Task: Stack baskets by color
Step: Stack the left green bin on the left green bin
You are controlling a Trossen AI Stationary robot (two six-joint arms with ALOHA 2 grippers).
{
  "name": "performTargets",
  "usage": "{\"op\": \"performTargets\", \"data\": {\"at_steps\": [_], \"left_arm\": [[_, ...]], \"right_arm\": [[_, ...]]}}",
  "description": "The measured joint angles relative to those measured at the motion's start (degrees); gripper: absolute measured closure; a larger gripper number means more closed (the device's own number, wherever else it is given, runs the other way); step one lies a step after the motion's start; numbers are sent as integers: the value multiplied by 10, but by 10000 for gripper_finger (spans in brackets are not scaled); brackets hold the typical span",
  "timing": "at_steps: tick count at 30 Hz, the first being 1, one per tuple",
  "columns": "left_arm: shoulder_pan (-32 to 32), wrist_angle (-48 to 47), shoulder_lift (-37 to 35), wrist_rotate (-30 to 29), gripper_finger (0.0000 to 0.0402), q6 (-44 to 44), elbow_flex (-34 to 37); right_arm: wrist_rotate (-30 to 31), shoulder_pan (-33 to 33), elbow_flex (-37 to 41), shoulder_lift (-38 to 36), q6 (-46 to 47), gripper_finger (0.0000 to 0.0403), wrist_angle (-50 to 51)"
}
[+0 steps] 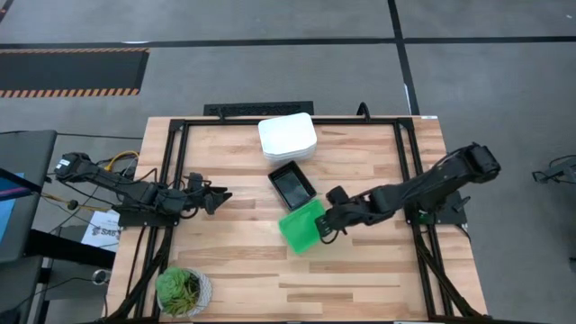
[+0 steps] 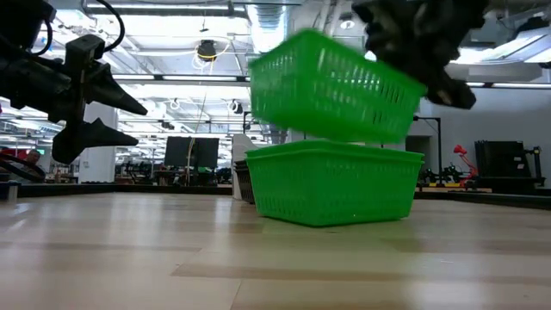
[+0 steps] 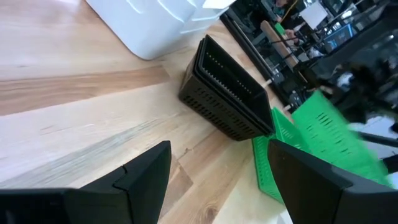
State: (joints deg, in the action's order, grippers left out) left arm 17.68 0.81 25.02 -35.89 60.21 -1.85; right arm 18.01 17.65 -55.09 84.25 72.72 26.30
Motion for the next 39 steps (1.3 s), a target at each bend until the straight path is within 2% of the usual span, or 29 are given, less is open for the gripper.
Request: {"op": "performTargets", "data": {"at_steps": [4, 9, 16, 23, 31, 39], "left_arm": [[0, 0, 0, -4, 145, 5, 0], [0, 0, 0, -3, 145, 6, 0], [0, 0, 0, -1, 145, 6, 0], [0, 0, 0, -1, 145, 6, 0], [0, 0, 0, -1, 145, 5, 0], [0, 0, 1, 1, 145, 3, 0]], "right_arm": [[-15, -10, 0, 23, -18, 397, -2], [-29, -21, 0, 23, -42, 386, 2], [-41, -30, 0, 23, -68, 394, 20], [-51, -36, 0, 23, -72, 355, 16], [-61, -36, 0, 23, -82, 349, 15], [-90, -44, -1, 73, -103, 348, -9]]}}
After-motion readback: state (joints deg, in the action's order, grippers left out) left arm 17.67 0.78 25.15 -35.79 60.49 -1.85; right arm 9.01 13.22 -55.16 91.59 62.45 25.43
